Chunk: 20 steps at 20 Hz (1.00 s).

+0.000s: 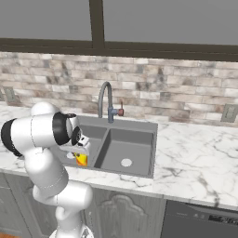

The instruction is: Remove the lemon and corn from the sink. Then move the bowl and cup from the counter to the sink for washing.

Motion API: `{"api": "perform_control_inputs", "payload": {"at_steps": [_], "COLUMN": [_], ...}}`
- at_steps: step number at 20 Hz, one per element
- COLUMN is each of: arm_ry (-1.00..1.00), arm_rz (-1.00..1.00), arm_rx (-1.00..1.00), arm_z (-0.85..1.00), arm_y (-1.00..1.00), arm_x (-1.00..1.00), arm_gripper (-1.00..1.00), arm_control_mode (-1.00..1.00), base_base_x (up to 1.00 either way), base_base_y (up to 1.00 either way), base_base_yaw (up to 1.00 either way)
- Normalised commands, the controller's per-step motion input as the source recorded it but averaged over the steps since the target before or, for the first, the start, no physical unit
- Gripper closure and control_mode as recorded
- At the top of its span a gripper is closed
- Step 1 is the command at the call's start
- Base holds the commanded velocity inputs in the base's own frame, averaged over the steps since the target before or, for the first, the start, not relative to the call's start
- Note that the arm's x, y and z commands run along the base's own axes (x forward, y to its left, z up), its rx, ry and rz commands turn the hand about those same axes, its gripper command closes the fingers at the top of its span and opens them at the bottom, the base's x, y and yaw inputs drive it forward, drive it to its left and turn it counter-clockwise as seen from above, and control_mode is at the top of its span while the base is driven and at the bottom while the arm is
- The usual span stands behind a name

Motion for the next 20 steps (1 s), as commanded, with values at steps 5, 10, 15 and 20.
{"api": "perform_control_inputs", "payload": {"at_steps": [5,10,15,20], "arm_ry": [-0.02,-0.02,-0.02,-0.02], "arm_rz": [0.00,0.00,0.00,0.00], "arm_rx": [0.01,0.01,0.01,0.00], "arm_z": [-0.08,-0.09,-0.11,-0.11], "arm_y": [0.00,0.00,0.00,0.00], "arm_x": [0.00,0.00,0.00,0.00], "arm_gripper": [1.00,1.00,1.00,1.00], "arm_control_mode": [-1.00,-1.00,-1.00,-1.00], "base_base_x": [0.00,0.00,0.00,0.00], "base_base_y": [0.00,0.00,0.00,0.00], "base_base_yaw": [0.00,0.00,0.00,0.00]}}
